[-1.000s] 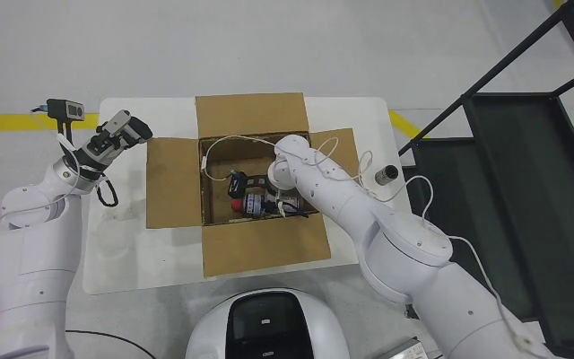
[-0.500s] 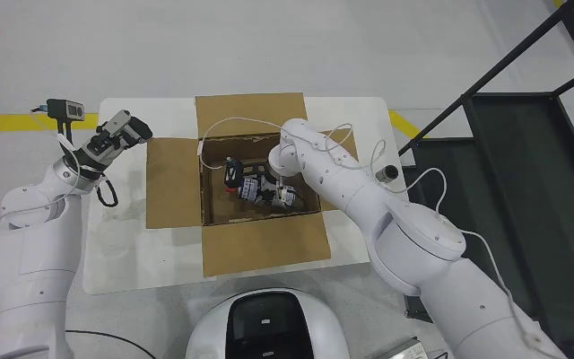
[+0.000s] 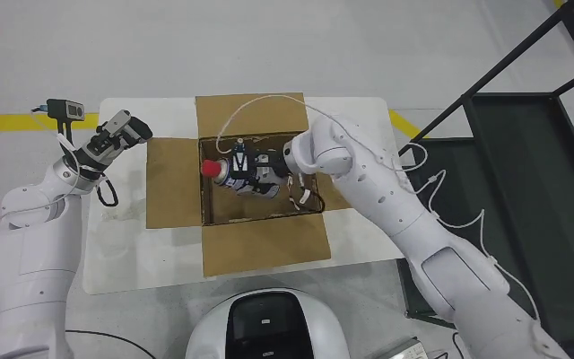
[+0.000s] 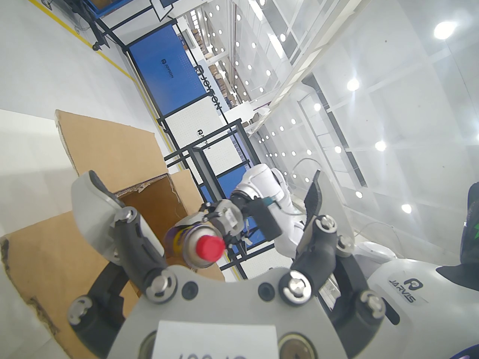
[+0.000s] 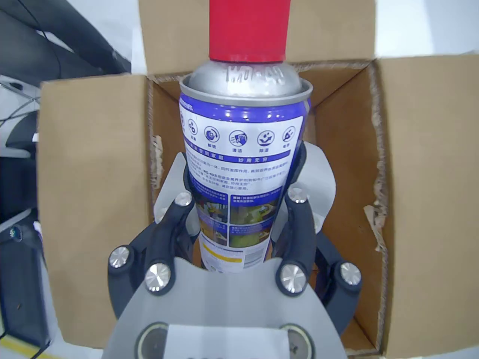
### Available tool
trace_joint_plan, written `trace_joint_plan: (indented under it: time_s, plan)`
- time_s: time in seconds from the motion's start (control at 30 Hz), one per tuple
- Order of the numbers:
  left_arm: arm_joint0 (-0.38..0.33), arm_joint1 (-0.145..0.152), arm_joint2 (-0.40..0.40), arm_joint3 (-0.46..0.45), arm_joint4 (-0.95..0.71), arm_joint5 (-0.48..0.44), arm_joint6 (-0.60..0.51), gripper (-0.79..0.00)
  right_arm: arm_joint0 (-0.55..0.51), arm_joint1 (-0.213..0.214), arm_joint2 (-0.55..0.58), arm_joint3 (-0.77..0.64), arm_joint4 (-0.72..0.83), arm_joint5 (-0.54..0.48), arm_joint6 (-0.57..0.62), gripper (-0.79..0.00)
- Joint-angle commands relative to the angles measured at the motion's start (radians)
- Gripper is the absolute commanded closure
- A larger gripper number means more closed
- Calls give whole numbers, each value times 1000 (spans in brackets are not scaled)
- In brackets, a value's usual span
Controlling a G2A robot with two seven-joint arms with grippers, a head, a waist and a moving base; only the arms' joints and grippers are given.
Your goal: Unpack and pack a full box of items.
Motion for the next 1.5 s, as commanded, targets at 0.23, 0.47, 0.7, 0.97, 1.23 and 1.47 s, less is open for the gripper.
trace_joint_plan:
  time_s: [0.23,0.47,0.7,0.97,1.23,1.47]
  plan:
    - [8,0,1,-16,8,10,22,-785,-421,90,419,-414,-97,22,-238,0]
    - [8,0,1,-16,8,10,22,-785,-548,97,511,-463,-193,67,-418,0]
    - [8,0,1,-16,8,10,22,-785,-548,97,511,-463,-193,67,-418,0]
    - [8,0,1,-16,8,10,22,-785,-548,97,511,-463,-193,67,-418,0]
    - [8,0,1,-16,8,10,22,-785,-729,121,745,-374,-251,42,-668,0]
    - [8,0,1,-16,8,10,22,-785,-974,116,927,-294,-325,65,-1121,0]
